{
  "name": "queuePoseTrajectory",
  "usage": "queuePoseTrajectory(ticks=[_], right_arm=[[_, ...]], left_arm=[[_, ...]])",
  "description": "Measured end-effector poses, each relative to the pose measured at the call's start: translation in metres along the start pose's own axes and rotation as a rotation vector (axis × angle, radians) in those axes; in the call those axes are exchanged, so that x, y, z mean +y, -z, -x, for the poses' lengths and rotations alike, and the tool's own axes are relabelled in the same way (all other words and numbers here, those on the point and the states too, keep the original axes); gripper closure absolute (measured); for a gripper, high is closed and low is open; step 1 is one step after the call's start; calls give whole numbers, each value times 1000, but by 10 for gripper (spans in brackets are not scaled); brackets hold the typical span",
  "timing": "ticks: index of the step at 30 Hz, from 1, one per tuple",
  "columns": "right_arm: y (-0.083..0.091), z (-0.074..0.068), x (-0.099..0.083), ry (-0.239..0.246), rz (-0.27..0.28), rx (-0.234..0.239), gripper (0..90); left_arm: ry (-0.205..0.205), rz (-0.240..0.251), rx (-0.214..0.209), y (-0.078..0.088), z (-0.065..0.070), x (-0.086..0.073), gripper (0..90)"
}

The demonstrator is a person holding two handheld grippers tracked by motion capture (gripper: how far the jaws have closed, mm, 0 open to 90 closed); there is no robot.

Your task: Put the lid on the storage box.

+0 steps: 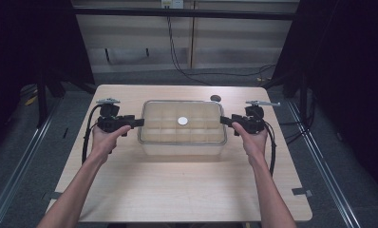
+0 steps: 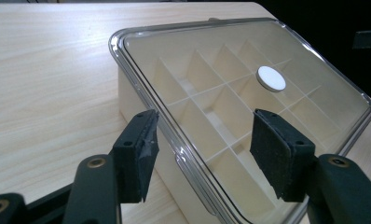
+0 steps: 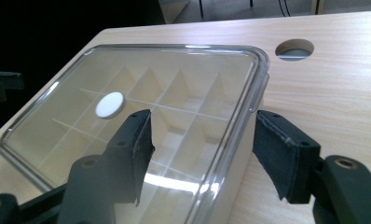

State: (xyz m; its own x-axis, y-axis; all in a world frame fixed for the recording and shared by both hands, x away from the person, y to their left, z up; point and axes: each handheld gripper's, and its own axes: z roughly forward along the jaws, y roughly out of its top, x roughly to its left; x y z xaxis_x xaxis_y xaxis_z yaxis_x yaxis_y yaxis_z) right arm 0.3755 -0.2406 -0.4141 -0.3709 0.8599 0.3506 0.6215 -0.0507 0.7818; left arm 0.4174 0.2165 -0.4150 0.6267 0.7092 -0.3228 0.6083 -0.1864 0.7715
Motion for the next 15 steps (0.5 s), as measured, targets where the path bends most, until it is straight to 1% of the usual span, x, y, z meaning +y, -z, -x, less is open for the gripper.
queuePoseTrajectory(ticks=[3, 4, 7, 8, 13, 15], right_arm=[[3, -3, 0, 6, 5, 11, 375], [6, -7, -1, 14, 10, 18, 375], [9, -9, -2, 20, 18, 22, 375], [13, -11, -4, 18, 28, 30, 376], [21, -13, -10, 25, 28, 34, 375], [28, -15, -15, 34, 37, 38, 374]], left_arm=[[-8, 10, 2, 5, 2, 0, 408], [-22, 11, 10, 9, 4, -1, 408], [-23, 10, 10, 13, 7, -2, 418], [-37, 6, 10, 18, 8, -5, 424], [-39, 13, 3, 25, 9, -12, 425], [-50, 9, 1, 28, 9, -16, 425]])
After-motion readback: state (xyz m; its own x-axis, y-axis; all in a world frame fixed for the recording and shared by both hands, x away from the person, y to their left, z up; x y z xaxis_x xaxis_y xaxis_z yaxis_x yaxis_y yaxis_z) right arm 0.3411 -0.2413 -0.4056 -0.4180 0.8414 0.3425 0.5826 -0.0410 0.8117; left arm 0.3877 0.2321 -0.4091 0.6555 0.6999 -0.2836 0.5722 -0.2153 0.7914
